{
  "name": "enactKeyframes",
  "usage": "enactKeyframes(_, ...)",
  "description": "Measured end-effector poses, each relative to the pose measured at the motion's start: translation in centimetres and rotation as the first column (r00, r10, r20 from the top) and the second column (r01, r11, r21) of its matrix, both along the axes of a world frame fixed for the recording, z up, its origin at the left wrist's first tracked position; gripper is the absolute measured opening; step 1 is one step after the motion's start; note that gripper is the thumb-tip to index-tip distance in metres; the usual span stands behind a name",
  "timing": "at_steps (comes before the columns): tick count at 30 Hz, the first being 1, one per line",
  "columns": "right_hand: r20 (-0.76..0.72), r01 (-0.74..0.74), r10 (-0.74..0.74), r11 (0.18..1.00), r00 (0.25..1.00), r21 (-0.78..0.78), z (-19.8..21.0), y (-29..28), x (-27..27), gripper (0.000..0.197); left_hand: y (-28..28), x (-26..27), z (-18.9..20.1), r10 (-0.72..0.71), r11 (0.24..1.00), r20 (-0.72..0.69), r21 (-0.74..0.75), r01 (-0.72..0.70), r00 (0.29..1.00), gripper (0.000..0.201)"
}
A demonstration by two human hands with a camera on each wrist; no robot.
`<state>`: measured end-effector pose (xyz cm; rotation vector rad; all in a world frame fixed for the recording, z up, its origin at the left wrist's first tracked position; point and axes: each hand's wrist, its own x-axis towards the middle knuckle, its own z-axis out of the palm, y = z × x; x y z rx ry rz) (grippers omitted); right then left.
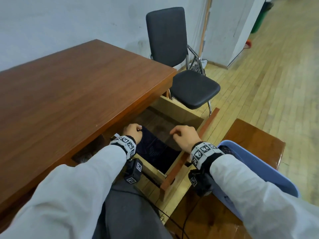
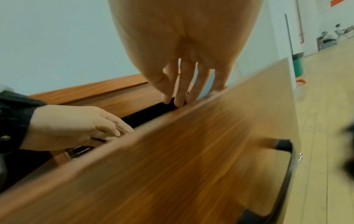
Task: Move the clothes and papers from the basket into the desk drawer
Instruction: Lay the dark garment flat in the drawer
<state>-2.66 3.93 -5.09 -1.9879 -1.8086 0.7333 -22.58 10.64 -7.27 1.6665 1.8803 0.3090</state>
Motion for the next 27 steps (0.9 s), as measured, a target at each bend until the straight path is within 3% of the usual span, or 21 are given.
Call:
enactKeyframes(3, -0.001, 0.134, -0.135, 0.985, 0.991, 0.111, 1.9, -1.6, 2.2, 0.021, -0.9, 1.1, 1.7, -0.029, 0.999, 0.051, 0.027, 0.027, 0.998, 0.026)
enactKeyframes(7, 0.053, 0.254, -0.262, 0.960, 0.964, 0.115, 3.3, -4.7, 6.3, 0.019, -2.8, 4.0, 3.8, -0.095, 0.993, 0.095, 0.082, 0.088, 0.991, 0.023)
enactKeyframes(12, 0.235, 0.348, -0.320, 0.933, 0.918, -0.087, 2.6, -8.7, 10.5, 0.026, -5.7, 9.0, 5.6, -0.211, 0.975, 0.145, 0.097, 0.198, 0.967, 0.023)
enactKeyframes(17, 0.216, 0.373, -0.318, 0.874, 0.923, -0.311, 1.0, -11.0, 12.1, 0.036, -9.2, 13.7, 6.2, -0.349, 0.937, 0.141, 0.026, 0.349, 0.927, 0.017)
enactKeyframes(20, 0.193, 0.409, -0.362, 0.834, 0.912, -0.369, -0.1, -11.5, 12.4, 0.062, -11.4, 16.0, 5.4, -0.500, 0.860, 0.048, -0.095, 0.502, 0.865, 0.011)
enactKeyframes(23, 0.179, 0.436, -0.397, 0.827, 0.900, -0.355, -0.7, -11.8, 12.3, 0.064, -12.7, 17.6, 4.1, -0.581, 0.807, -0.085, -0.187, 0.560, 0.810, 0.031)
enactKeyframes(27, 0.139, 0.404, -0.380, 0.843, 0.914, -0.355, -1.3, -11.7, 12.4, 0.049, -13.2, 18.5, 3.5, -0.565, 0.820, -0.171, -0.224, 0.526, 0.807, 0.054)
